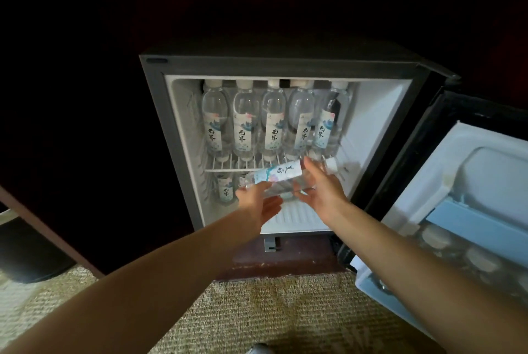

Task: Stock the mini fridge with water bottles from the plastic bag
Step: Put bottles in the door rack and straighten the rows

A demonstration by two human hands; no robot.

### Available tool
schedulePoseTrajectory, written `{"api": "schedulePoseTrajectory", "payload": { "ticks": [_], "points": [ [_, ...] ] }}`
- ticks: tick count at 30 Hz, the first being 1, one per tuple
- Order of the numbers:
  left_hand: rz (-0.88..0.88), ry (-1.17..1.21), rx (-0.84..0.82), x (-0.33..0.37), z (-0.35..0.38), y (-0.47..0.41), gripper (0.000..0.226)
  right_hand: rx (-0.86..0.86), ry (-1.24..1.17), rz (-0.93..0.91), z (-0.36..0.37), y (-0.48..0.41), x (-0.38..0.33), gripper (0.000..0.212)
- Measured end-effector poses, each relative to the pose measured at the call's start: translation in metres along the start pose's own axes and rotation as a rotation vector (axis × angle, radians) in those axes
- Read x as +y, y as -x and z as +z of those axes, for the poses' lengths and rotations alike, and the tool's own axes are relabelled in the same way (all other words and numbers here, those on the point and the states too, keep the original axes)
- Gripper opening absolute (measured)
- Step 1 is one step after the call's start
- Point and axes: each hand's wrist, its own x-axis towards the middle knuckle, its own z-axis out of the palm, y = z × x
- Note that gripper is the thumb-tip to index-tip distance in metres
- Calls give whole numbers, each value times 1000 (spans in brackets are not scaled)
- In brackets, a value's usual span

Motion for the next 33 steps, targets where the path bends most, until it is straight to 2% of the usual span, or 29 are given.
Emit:
{"api": "schedulePoseTrajectory", "payload": {
  "ticks": [2, 6, 12, 14, 16, 19, 22, 26, 29, 33],
  "points": [
    [-39, -47, 42, -6, -8, -4, 44, 6, -42, 54, -1, 1, 14, 34],
    [-103, -134, 62, -12, -18, -7, 31, 66, -103, 196, -1, 3, 42, 36],
    [-92, -143, 69, -17, -37, -24, 32, 157, -201, 287, 1, -7, 67, 38],
    [-124, -91, 40, -27, -42, -29, 28, 184, -125, 229, 3, -14, 68, 44],
    [-172, -3, 11, -37, -42, -35, 24, 197, 78, 105, 4, -24, 74, 53],
    [-208, 100, -77, -50, -33, -44, 16, 130, 404, -187, 5, -29, 80, 35],
    [-210, 200, -150, -57, -28, -56, 18, 32, 546, -314, 7, -42, 79, 33],
    [-197, 260, -179, -55, -28, -68, 16, -90, 692, -361, 14, -61, 73, 32],
    [-205, 288, -182, -52, -29, -71, 12, -83, 720, -329, 23, -69, 73, 37],
    [-192, 323, -183, -44, -28, -78, 26, -72, 701, -297, 29, -72, 68, 52]
  ]
}}
